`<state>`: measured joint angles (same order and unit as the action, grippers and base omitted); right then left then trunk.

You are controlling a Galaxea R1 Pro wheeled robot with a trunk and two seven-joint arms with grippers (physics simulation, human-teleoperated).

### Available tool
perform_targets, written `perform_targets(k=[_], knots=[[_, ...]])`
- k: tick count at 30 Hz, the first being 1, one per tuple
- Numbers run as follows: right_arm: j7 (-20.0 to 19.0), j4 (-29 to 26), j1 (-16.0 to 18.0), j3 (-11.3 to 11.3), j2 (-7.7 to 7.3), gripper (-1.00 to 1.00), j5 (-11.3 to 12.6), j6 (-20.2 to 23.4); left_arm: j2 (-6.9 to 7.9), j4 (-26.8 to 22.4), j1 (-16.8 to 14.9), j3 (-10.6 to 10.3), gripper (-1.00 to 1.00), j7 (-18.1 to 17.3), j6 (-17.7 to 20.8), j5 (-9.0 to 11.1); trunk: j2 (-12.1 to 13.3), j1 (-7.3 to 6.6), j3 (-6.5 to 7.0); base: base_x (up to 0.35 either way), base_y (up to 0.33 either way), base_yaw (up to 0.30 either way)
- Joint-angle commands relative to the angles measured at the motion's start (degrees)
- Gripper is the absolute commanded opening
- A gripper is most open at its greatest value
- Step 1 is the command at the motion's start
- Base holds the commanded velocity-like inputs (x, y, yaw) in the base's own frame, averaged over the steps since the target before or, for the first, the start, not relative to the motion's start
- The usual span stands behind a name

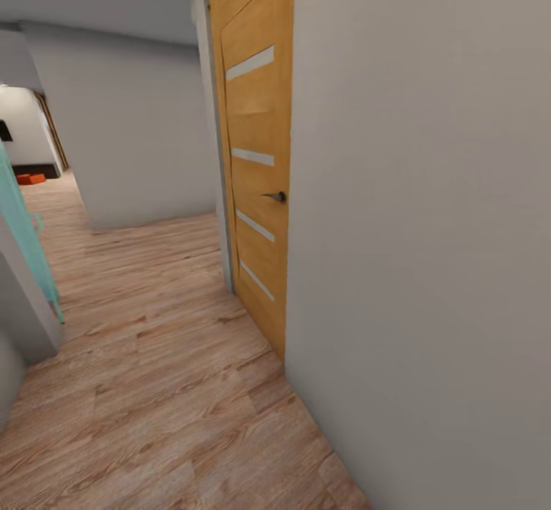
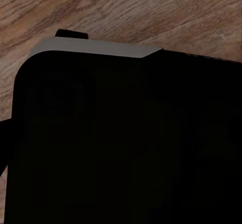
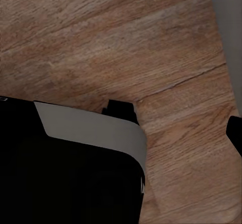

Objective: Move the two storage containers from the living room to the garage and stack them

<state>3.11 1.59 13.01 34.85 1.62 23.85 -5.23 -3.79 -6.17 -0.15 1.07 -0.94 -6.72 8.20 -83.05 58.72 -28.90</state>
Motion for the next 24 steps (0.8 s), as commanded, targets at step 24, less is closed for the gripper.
perform_targets(k=[24], knots=[[0.06,0.17,0.0,0.48,0.05,1.0,0.49,-0.23,-0.09,-0.06,-0.02,0.14,1.0,-0.05,-0.13,0.42,-0.03,0.01,-0.62,0.067,0.0,0.078]])
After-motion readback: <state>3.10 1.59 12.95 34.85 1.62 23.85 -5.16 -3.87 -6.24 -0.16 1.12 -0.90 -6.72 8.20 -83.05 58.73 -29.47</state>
